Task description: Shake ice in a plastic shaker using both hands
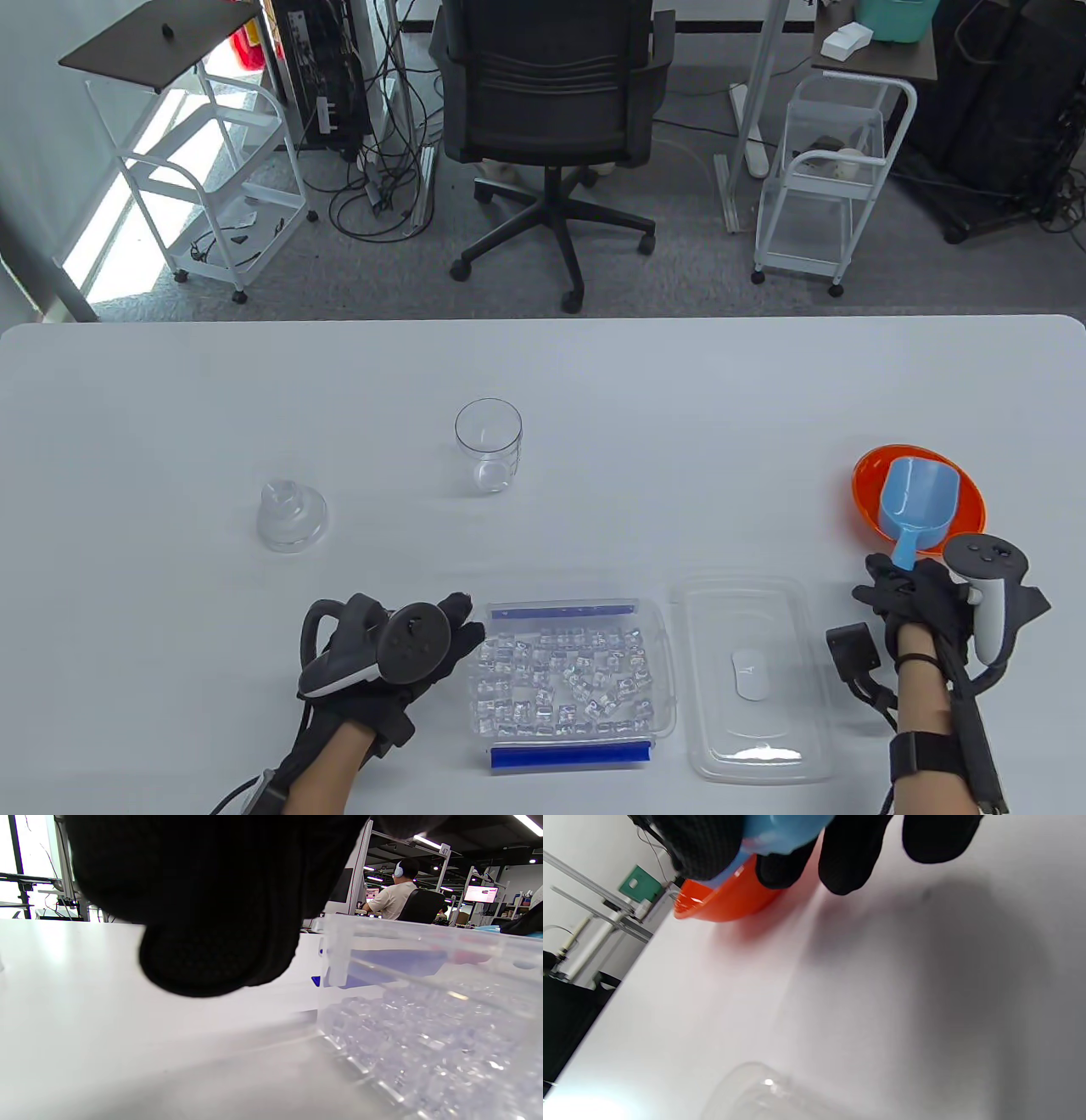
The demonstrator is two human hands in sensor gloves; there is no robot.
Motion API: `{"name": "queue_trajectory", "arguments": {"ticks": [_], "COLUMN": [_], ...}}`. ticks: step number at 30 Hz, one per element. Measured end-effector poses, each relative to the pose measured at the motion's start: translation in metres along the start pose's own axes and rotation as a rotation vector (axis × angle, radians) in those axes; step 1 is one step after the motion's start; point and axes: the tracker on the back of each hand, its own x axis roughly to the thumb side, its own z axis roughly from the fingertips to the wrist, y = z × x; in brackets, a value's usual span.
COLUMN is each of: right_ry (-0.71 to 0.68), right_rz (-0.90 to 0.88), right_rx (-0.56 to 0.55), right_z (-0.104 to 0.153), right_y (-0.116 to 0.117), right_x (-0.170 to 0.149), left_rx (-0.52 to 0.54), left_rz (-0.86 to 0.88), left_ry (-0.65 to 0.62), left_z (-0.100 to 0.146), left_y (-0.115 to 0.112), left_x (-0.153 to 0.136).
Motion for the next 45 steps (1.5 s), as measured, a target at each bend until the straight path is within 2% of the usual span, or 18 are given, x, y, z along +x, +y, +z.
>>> {"name": "queue_trajectory", "arguments": {"ticks": [3, 7, 9, 12, 14, 17, 21, 22, 25, 30, 37, 41, 45], "right_ry": [-0.092, -0.243, -0.331, -0.545, -0.730, -0.916, -1.050, -1.054, -1.020, -0.953, -0.861, -0.825, -0.796], "right_rz": [-0.096, -0.142, -0.146, -0.134, -0.087, -0.024, 0.116, 0.152, 0.432, 0.721, 0.931, 0.965, 1.028], "right_rx": [-0.045, -0.115, -0.112, -0.024, 0.096, 0.205, 0.261, 0.275, 0.374, 0.338, 0.365, 0.406, 0.390], "right_z": [0.015, 0.039, 0.050, 0.076, 0.097, 0.128, 0.176, 0.182, 0.211, 0.234, 0.243, 0.244, 0.246], "right_y": [-0.014, -0.027, -0.029, -0.025, -0.020, -0.012, -0.001, 0.001, 0.017, 0.036, 0.062, 0.073, 0.084], "right_x": [0.005, 0.013, 0.019, 0.034, 0.047, 0.061, 0.079, 0.081, 0.094, 0.109, 0.122, 0.128, 0.136], "left_rx": [-0.001, -0.001, 0.001, 0.005, 0.006, 0.021, -0.064, -0.073, -0.099, -0.134, -0.143, -0.146, -0.149], "left_rz": [-0.003, -0.004, -0.005, -0.002, 0.002, 0.024, 0.050, 0.050, 0.036, 0.052, 0.023, 0.021, 0.027], "left_ry": [-0.006, -0.009, -0.010, -0.009, -0.008, -0.010, -0.044, -0.046, -0.053, -0.060, -0.066, -0.066, -0.063], "left_z": [0.000, -0.001, -0.001, -0.001, -0.001, -0.004, -0.010, -0.010, -0.011, -0.013, -0.014, -0.014, -0.014], "left_y": [0.000, -0.001, -0.001, -0.002, -0.005, -0.013, -0.024, -0.026, -0.030, -0.036, -0.039, -0.039, -0.040], "left_x": [0.000, 0.001, 0.001, 0.001, 0.002, 0.006, 0.013, 0.014, 0.017, 0.018, 0.019, 0.019, 0.019]}}
